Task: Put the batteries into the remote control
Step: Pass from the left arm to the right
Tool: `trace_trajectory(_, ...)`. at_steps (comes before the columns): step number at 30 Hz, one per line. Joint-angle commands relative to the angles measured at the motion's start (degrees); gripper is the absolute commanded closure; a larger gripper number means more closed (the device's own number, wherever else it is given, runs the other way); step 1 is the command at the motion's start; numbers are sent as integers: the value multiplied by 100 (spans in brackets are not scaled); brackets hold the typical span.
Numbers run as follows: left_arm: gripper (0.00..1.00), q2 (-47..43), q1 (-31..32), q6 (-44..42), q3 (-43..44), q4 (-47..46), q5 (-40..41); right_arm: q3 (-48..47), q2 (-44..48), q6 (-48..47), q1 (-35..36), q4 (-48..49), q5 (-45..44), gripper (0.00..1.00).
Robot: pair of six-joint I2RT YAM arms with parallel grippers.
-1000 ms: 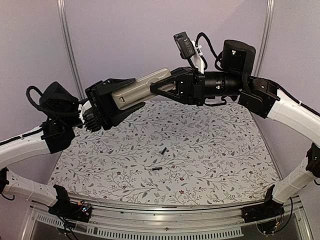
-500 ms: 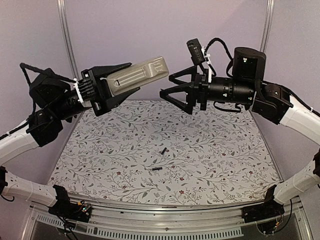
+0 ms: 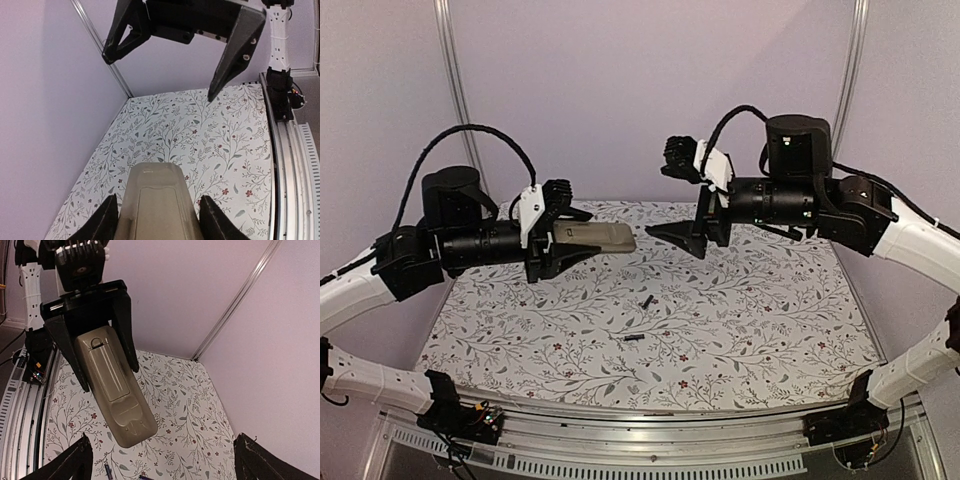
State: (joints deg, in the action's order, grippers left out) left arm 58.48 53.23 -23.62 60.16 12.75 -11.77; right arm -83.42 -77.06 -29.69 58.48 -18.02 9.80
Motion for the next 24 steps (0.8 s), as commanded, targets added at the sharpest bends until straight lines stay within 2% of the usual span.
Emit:
trace_trajectory(1, 100, -168, 30, 490, -159, 538, -235, -211, -581, -659, 216, -529, 748, 2)
trace_trajectory(9, 100, -434, 38, -7, -349, 906, -799, -207, -1403, -183, 243, -110, 1713, 1)
trace_trajectory(14, 100, -478, 39, -71, -417, 847, -723, -298, -1846, 155, 243, 145, 1981, 9)
trace_trajectory(16, 100, -470, 38, -73, -401, 835, -741, -322, -1950, 240, 243, 190, 2035, 16)
trace_trajectory(22, 100, -445, 39, -64, -400, 830, -789, -298, -1991, 593, 243, 395, 2149, 49)
trace_trajectory(24, 100, -427, 39, -64, -381, 839, -769, -262, -1969, 662, 243, 436, 2166, 56)
